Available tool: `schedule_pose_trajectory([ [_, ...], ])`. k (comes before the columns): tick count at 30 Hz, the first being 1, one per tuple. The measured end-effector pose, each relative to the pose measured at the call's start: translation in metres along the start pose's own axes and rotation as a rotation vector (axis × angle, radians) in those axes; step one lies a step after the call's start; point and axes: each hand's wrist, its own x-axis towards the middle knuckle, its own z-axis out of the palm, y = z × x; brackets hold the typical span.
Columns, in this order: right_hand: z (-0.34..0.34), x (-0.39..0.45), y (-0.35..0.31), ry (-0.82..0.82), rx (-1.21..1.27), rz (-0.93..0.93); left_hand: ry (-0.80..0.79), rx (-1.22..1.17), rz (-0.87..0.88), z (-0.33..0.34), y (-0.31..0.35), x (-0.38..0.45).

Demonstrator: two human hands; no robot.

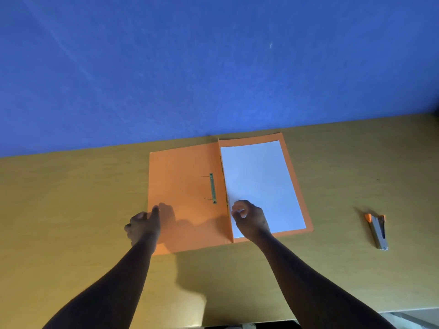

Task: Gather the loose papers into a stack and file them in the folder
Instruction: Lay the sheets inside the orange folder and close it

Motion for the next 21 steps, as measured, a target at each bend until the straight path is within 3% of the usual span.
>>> schedule_pose_trajectory([
  [8,-0.001,-0.001,-0.006,-0.007,0.039,0.059,-0.158,-0.384,-0.084,-0.035,0.0,0.007],
  [10,-0.001,-0.002,-0.008,-0.009,0.05,0.075,-0.275,-0.493,-0.087,-0.043,-0.002,0.007],
  [15,-0.002,-0.003,-0.013,-0.006,0.093,0.127,-0.738,-0.566,-0.016,-0.058,0.001,0.001],
  [21,-0.005,-0.005,-0.012,0.02,0.139,0.164,-0.856,-0.534,0.037,-0.052,0.023,-0.018],
])
